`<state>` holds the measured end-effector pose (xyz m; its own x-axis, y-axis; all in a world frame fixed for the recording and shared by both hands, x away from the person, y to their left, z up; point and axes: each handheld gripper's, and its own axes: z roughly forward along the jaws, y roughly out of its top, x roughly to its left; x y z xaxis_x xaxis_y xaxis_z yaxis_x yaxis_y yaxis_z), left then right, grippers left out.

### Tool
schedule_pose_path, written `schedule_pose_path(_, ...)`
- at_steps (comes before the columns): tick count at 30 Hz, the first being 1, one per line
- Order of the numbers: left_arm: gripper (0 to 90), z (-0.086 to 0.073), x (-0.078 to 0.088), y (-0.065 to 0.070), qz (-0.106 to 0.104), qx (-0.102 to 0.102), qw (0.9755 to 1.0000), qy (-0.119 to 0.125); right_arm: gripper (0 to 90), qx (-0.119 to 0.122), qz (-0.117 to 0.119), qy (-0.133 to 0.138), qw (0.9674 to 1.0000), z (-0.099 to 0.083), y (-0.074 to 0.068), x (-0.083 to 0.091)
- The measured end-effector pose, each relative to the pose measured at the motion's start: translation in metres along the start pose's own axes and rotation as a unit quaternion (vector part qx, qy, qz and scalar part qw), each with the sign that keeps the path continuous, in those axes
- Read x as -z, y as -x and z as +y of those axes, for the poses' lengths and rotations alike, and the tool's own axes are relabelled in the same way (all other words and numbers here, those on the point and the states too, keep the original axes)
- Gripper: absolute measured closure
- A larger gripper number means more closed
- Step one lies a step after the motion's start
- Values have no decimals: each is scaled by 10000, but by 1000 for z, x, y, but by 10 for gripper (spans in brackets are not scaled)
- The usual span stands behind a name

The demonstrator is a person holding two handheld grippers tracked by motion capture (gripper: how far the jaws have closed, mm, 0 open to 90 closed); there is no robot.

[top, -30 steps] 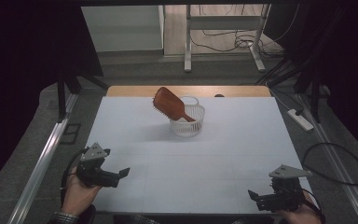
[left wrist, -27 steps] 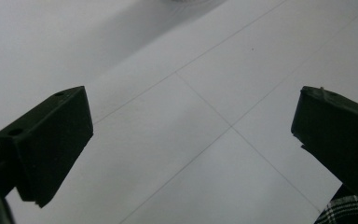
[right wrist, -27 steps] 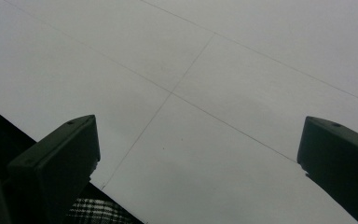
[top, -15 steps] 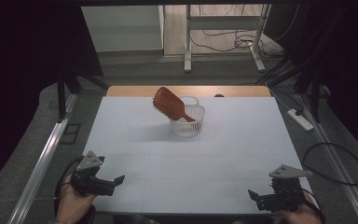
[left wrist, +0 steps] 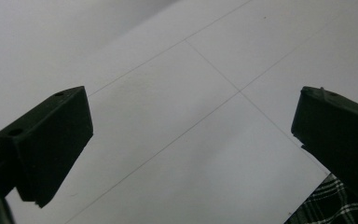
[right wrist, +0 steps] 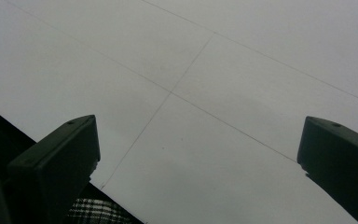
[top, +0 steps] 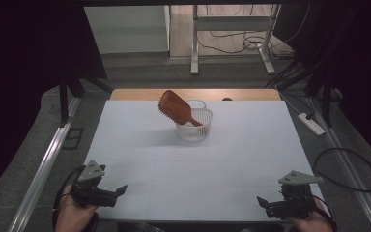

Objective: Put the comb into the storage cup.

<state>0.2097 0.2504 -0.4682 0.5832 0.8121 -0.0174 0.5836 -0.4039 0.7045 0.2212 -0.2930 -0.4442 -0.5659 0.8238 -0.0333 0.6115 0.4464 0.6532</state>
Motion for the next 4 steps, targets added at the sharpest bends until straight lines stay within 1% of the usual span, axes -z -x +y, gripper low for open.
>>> schedule_pose_path(4, 0, 1, -1, -1, -55, 10, 10000, -6, 0, 7, 13, -20, 10000, 0, 1, -1)
